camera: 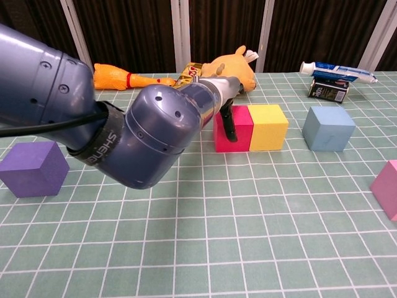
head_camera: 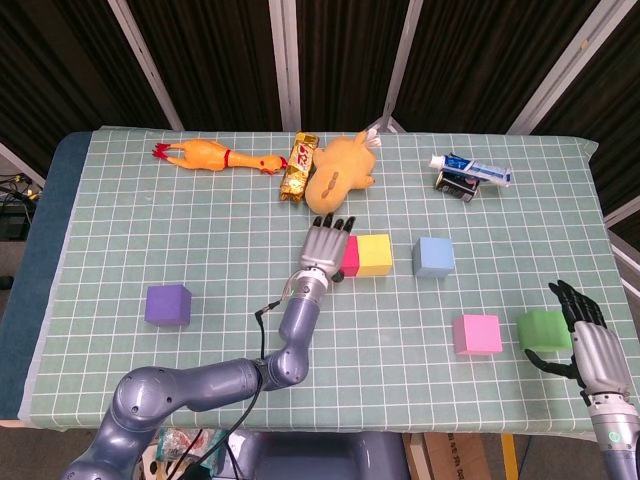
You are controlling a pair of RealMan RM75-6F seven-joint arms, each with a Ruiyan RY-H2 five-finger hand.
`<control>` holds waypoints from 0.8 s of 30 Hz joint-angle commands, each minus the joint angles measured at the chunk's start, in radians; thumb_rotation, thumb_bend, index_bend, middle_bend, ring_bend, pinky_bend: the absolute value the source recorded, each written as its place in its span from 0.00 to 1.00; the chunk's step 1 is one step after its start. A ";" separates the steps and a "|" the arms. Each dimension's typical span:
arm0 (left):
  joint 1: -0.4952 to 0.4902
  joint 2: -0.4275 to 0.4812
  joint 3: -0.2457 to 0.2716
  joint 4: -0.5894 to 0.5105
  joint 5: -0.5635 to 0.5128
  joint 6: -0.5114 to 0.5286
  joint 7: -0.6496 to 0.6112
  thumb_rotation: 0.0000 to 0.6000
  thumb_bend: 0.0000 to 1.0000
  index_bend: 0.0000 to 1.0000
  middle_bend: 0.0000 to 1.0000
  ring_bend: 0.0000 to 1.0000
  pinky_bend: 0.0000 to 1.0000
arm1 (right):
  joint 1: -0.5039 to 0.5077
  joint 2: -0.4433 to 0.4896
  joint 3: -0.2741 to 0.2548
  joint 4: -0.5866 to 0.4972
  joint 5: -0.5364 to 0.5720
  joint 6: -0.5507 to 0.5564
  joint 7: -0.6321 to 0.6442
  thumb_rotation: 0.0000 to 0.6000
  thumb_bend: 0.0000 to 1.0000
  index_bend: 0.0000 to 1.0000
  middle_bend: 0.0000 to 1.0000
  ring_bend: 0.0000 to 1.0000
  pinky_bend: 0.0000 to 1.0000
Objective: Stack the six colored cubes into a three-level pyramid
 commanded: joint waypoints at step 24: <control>0.124 0.196 0.048 -0.336 -0.026 0.142 0.053 1.00 0.10 0.00 0.04 0.00 0.07 | 0.001 -0.004 0.000 -0.003 0.003 -0.002 -0.010 1.00 0.21 0.00 0.00 0.00 0.00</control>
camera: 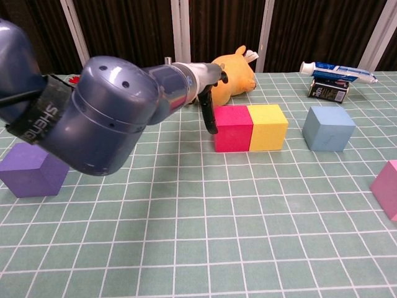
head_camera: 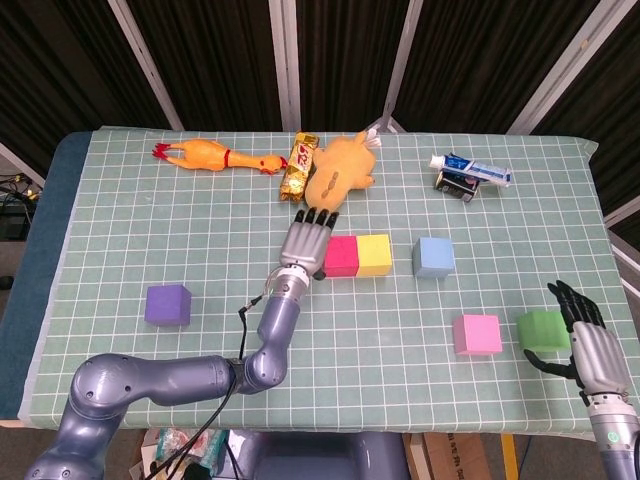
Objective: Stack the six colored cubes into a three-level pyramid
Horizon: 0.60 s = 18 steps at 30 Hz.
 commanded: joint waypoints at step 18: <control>0.425 0.458 0.230 -0.711 0.407 0.385 -0.240 1.00 0.10 0.00 0.04 0.00 0.05 | 0.001 0.002 -0.008 -0.006 -0.004 0.000 -0.046 1.00 0.21 0.00 0.00 0.00 0.00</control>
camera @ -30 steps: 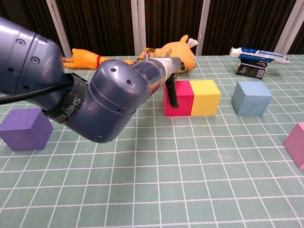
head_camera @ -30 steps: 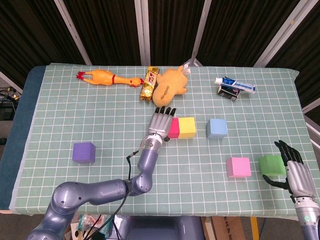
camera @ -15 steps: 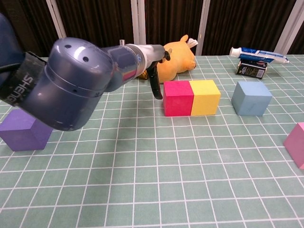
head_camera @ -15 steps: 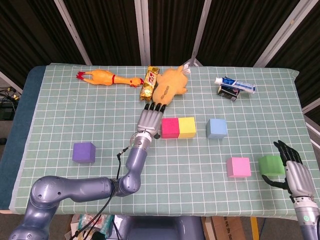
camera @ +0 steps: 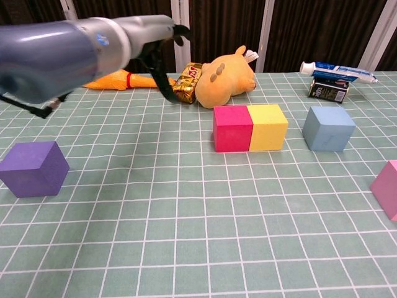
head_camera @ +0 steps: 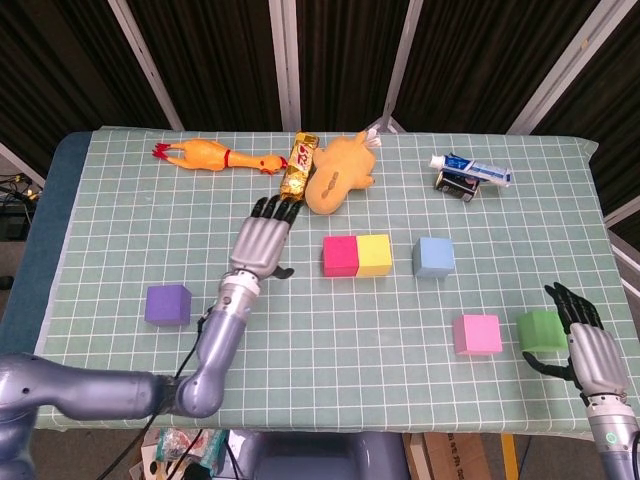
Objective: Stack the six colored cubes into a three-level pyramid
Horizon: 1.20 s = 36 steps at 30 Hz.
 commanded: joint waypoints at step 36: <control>0.686 0.495 0.371 -0.244 0.681 0.366 -0.568 1.00 0.10 0.00 0.04 0.00 0.03 | 0.423 -0.001 0.184 0.000 0.187 -0.453 -0.339 1.00 0.21 0.00 0.00 0.00 0.00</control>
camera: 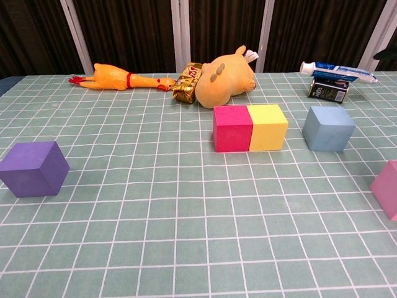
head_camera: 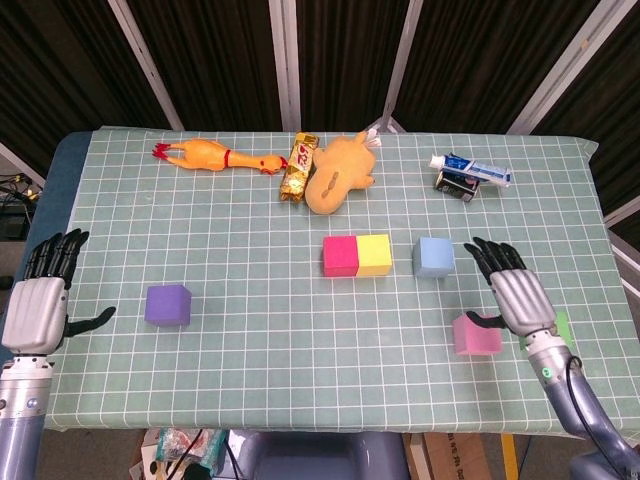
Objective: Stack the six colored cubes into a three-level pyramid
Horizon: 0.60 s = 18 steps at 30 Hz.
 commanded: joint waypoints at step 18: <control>0.051 0.008 -0.063 -0.002 0.020 -0.028 0.003 1.00 0.10 0.00 0.04 0.00 0.03 | 0.364 -0.171 -0.008 0.269 0.345 -0.349 -0.211 1.00 0.21 0.00 0.00 0.00 0.00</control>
